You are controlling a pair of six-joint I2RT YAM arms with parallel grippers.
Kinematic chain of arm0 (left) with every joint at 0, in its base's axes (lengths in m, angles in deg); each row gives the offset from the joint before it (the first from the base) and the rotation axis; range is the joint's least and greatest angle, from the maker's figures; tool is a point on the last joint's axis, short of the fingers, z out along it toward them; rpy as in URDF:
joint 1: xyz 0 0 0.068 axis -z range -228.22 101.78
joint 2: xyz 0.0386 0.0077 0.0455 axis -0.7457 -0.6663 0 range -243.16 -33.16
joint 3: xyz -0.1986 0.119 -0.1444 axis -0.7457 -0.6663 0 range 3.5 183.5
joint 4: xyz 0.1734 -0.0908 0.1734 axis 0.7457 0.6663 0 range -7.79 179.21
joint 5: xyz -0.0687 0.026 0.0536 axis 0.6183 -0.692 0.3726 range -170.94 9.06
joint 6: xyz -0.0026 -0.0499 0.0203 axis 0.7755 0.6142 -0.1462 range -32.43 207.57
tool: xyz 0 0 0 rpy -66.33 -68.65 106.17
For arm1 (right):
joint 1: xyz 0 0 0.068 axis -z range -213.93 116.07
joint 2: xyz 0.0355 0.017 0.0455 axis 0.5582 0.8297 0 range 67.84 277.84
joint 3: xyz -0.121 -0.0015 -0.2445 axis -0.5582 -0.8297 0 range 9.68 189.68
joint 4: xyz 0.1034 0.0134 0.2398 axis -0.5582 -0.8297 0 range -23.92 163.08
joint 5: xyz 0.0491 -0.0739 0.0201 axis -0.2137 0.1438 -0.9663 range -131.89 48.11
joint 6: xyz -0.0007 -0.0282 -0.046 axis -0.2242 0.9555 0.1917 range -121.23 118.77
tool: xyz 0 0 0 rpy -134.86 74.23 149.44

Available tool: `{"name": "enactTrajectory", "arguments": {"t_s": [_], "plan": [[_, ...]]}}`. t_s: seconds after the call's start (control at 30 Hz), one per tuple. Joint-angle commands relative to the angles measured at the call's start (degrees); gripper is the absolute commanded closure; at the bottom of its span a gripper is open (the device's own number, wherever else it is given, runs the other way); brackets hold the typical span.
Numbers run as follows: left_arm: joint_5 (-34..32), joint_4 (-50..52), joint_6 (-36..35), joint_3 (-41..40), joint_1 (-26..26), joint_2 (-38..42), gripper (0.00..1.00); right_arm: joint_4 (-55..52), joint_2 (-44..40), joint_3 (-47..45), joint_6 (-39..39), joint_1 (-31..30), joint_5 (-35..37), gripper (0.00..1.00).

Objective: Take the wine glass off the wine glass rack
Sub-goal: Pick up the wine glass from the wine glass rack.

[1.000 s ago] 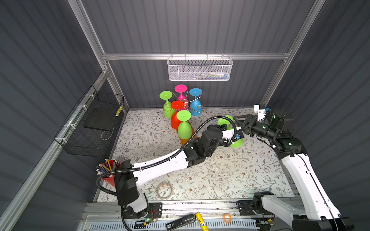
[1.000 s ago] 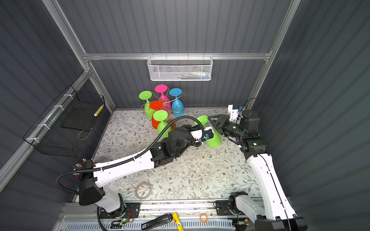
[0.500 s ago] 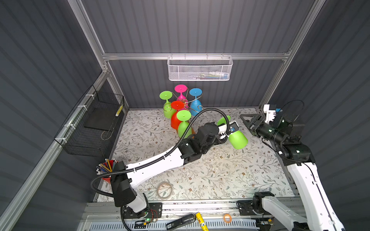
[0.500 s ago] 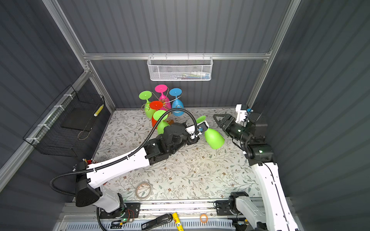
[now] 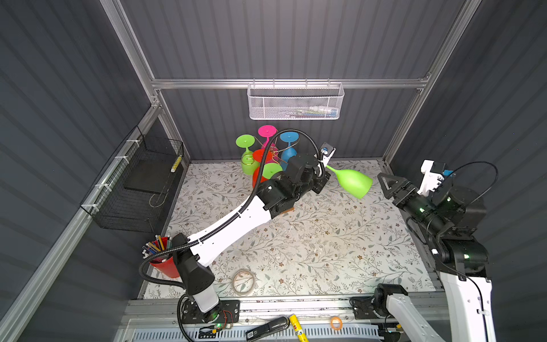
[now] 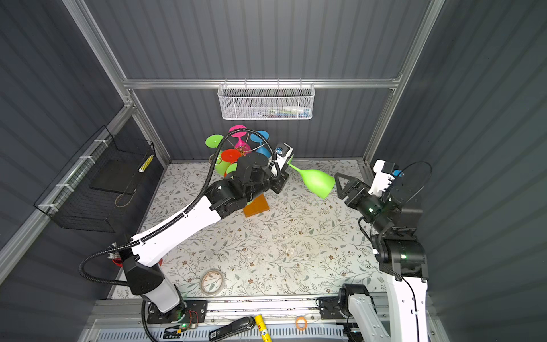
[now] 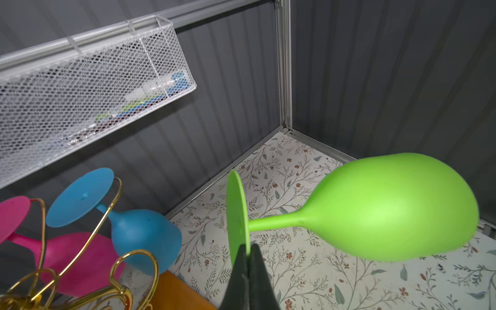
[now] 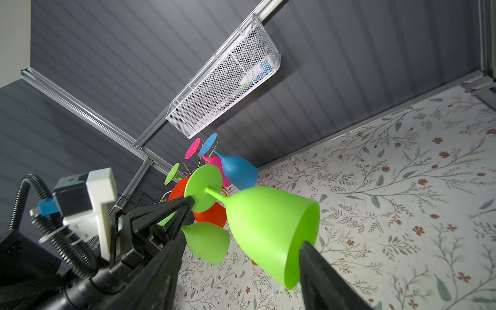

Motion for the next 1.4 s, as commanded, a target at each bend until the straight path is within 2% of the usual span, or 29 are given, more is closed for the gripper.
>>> {"name": "enactTrajectory", "arguments": {"t_s": [0.0,0.2,0.47,0.77,1.1,1.37], "plan": [[4.3,4.2,8.4,3.7,-1.4,-0.7,1.00,1.6,-1.4,0.3,2.7,0.4,-1.6,0.29],[9.0,6.2,14.3,6.9,-4.0,-1.9,1.00,2.1,-1.7,0.3,4.2,0.4,-5.3,0.29],[11.6,7.4,17.5,8.8,-5.5,-2.9,1.00,0.6,0.4,1.1,5.9,0.5,-11.1,0.32],[14.3,6.9,18.9,9.4,-5.9,-3.3,1.00,10.5,2.9,-2.2,3.4,0.4,-18.2,0.41],[14.7,7.2,19.0,9.5,-6.0,-3.3,1.00,9.2,5.4,-0.9,5.9,0.4,-18.3,0.47],[13.4,7.8,18.5,9.5,-6.3,-3.3,1.00,3.8,2.0,-0.3,7.8,0.3,-13.2,0.47]]}}
